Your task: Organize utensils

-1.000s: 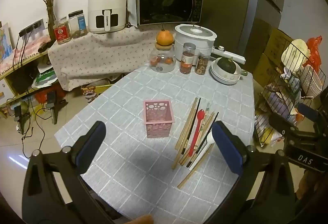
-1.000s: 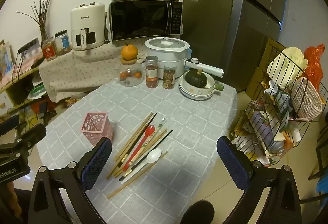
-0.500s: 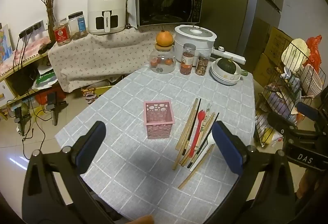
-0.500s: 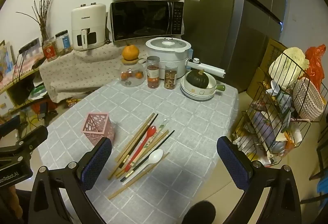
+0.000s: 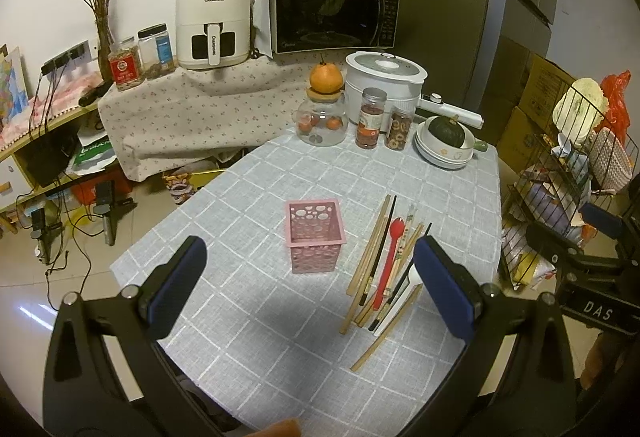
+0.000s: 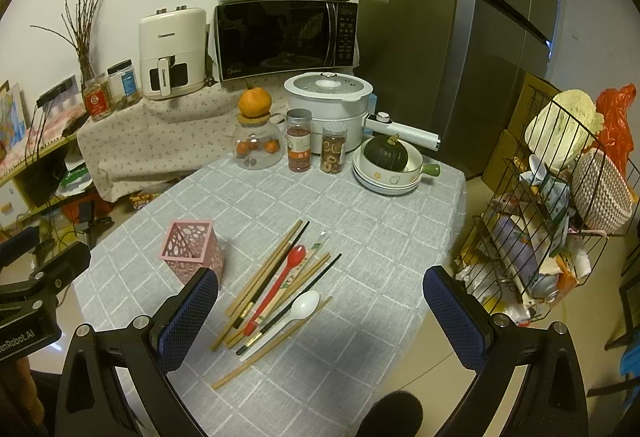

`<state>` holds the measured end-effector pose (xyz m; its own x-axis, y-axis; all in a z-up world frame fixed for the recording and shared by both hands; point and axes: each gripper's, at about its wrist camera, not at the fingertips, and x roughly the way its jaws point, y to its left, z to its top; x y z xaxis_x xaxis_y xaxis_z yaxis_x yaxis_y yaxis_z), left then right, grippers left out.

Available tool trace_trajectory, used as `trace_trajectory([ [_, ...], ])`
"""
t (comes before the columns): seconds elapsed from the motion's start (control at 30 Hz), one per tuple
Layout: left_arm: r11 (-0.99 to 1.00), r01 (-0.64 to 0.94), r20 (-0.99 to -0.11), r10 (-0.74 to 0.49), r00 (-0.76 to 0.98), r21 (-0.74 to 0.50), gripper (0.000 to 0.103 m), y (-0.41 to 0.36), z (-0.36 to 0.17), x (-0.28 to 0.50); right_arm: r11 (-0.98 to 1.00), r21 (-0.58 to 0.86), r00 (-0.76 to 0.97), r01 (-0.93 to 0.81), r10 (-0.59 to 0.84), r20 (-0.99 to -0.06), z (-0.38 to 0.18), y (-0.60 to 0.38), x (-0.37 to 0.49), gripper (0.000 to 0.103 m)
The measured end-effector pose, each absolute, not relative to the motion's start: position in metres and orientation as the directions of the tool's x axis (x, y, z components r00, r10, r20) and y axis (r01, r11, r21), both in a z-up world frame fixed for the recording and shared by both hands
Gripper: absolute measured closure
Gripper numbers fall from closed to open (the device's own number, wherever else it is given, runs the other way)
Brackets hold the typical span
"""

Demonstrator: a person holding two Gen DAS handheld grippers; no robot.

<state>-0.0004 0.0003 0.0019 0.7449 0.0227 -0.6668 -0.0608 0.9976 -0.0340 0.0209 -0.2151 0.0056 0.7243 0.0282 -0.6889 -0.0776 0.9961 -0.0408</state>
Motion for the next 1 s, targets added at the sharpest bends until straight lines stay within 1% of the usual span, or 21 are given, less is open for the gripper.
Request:
trace_trajectory([
  [1.0,0.998,-0.06,-0.663,0.02,0.748,-0.037,0.0,-0.0019,0.0022,-0.0015,0.996,-0.034,0.723,-0.078,0.033,-0.69,0.0036,-0.216,0.0209,0.0],
])
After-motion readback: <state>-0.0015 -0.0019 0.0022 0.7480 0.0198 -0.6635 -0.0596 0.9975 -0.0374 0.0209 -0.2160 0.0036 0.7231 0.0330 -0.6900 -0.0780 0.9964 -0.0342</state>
